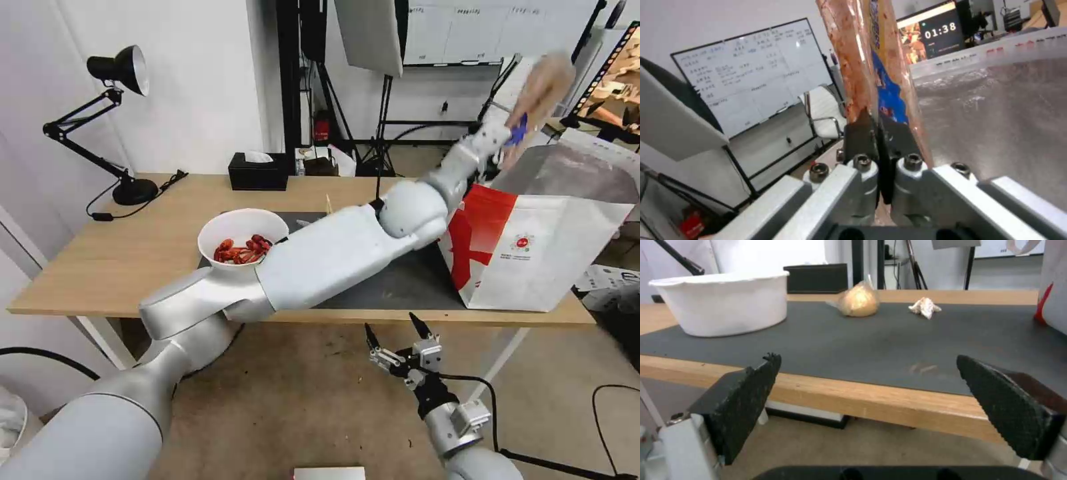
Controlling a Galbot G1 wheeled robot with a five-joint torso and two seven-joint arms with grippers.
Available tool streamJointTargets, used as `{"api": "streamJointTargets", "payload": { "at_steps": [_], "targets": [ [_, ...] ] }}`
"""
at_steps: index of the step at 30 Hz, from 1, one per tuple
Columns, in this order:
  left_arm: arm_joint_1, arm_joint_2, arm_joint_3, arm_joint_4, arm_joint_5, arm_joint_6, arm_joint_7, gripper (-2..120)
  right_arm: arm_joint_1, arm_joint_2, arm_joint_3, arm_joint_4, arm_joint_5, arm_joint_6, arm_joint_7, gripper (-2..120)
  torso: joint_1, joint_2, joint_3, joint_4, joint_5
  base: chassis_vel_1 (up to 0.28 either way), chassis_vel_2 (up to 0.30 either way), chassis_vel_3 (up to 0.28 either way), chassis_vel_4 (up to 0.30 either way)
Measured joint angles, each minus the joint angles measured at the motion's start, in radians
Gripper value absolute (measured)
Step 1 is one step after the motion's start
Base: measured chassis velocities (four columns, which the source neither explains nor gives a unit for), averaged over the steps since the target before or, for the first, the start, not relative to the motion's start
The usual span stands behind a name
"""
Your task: Pick up the trash from the table and place it into the takeout bag.
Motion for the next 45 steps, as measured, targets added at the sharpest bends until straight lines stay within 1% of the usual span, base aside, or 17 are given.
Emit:
{"api": "streamJointTargets", "payload": {
  "at_steps": [5, 17, 20, 24, 27, 28, 30, 32, 33, 36, 38, 39, 40, 41, 42, 43, 45],
  "targets": [
    [0.007, 0.011, 0.005, -0.007, 0.001, -0.022, -0.013, 3, -0.002, 0.003, -0.003, -0.004, 0.000, 0.004, -0.003, 100, 0.000, 0.000, 0.000, 0.0000, -0.0001, 0.000, 0.000, 0.000, 0.000],
    [0.017, 0.069, 0.003, -0.127, -0.015, -0.033, -0.076, 46, 0.018, -0.002, -0.019, -0.013, 0.006, 0.000, -0.005, 100, 0.000, 0.000, 0.000, -0.0004, -0.0002, 0.000, 0.000, 0.000, 0.000],
    [0.045, 0.137, -0.014, -0.225, -0.029, -0.025, -0.118, 61, 0.013, -0.009, -0.011, 0.005, 0.012, -0.001, -0.002, 100, 0.000, 0.000, 0.000, -0.0001, -0.0003, 0.000, 0.000, 0.000, 0.000],
    [0.088, 0.193, -0.025, -0.283, -0.038, -0.024, -0.141, 69, -0.011, -0.007, 0.009, 0.033, 0.012, 0.001, 0.003, 100, 0.000, 0.000, 0.000, 0.0000, -0.0003, 0.000, 0.000, 0.000, 0.000],
    [0.205, 0.321, -0.053, -0.409, -0.036, -0.024, -0.153, 84, -0.052, 0.000, 0.049, 0.077, 0.012, 0.005, 0.017, 100, 0.000, 0.000, 0.000, -0.0004, -0.0006, 0.000, 0.000, 0.000, 0.000],
    [0.205, 0.321, -0.053, -0.409, -0.036, -0.024, -0.153, 84, -0.052, 0.000, 0.049, 0.077, 0.012, 0.005, 0.017, 100, 0.000, 0.000, 0.000, -0.0004, -0.0006, 0.000, 0.000, 0.000, 0.000],
    [0.266, 0.387, -0.084, -0.473, -0.030, -0.024, -0.155, 92, -0.060, 0.000, 0.063, 0.086, 0.012, 0.006, 0.020, 100, 0.000, 0.000, 0.000, -0.0001, -0.0007, 0.000, 0.000, 0.000, 0.000],
    [0.387, 0.503, -0.180, -0.585, -0.011, -0.025, -0.153, 99, -0.068, -0.006, 0.080, 0.089, 0.011, 0.008, 0.022, 100, 0.000, 0.000, 0.000, 0.0001, -0.0007, 0.000, 0.000, 0.000, 0.000],
    [0.387, 0.503, -0.180, -0.585, -0.011, -0.025, -0.153, 99, -0.068, -0.006, 0.080, 0.089, 0.011, 0.008, 0.022, 100, 0.000, 0.000, 0.000, 0.0001, -0.0007, 0.000, 0.000, 0.000, 0.000],
    [0.512, 0.585, -0.282, -0.658, 0.012, -0.025, -0.141, 100, -0.072, -0.016, 0.091, 0.091, 0.011, 0.015, 0.025, 100, 0.000, 0.000, 0.000, 0.0002, -0.0009, 0.000, 0.000, 0.000, 0.000],
    [0.689, 0.676, -0.416, -0.736, 0.055, -0.028, -0.114, 100, -0.074, -0.023, 0.095, 0.097, 0.013, 0.025, 0.030, 100, 0.000, 0.000, 0.000, 0.0002, -0.0007, 0.000, 0.000, 0.000, 0.000],
    [0.689, 0.676, -0.416, -0.736, 0.055, -0.028, -0.114, 100, -0.074, -0.023, 0.095, 0.097, 0.013, 0.025, 0.030, 100, 0.000, 0.000, 0.000, 0.0002, -0.0007, 0.000, 0.000, 0.000, 0.000],
    [0.778, 0.716, -0.483, -0.772, 0.074, -0.036, -0.104, 100, -0.074, -0.025, 0.096, 0.100, 0.012, 0.032, 0.031, 100, 0.000, 0.000, 0.000, 0.0009, -0.0011, 0.000, 0.000, 0.000, 0.000],
    [0.796, 0.724, -0.498, -0.779, 0.079, -0.039, -0.102, 100, -0.074, -0.024, 0.098, 0.101, 0.011, 0.035, 0.031, 100, 0.000, 0.000, 0.000, 0.0010, -0.0011, 0.000, 0.000, 0.000, 0.000],
    [0.942, 0.753, -0.618, -0.817, 0.119, -0.067, -0.076, 100, -0.082, -0.021, 0.117, 0.106, 0.007, 0.047, 0.032, 100, 0.000, 0.000, 0.000, -0.0001, -0.0002, 0.000, 0.000, 0.000, 0.000],
    [0.942, 0.753, -0.618, -0.817, 0.119, -0.067, -0.076, 100, -0.082, -0.021, 0.117, 0.106, 0.007, 0.047, 0.032, 100, 0.000, 0.000, 0.000, -0.0001, -0.0002, 0.000, 0.000, 0.000, 0.000],
    [1.146, 0.750, -0.773, -0.845, 0.192, -0.116, -0.055, 100, -0.091, -0.023, 0.155, 0.107, -0.009, 0.062, 0.033, 100, 0.000, 0.000, 0.000, 0.0002, 0.0001, 0.000, 0.000, 0.000, 0.000]
  ]
}}
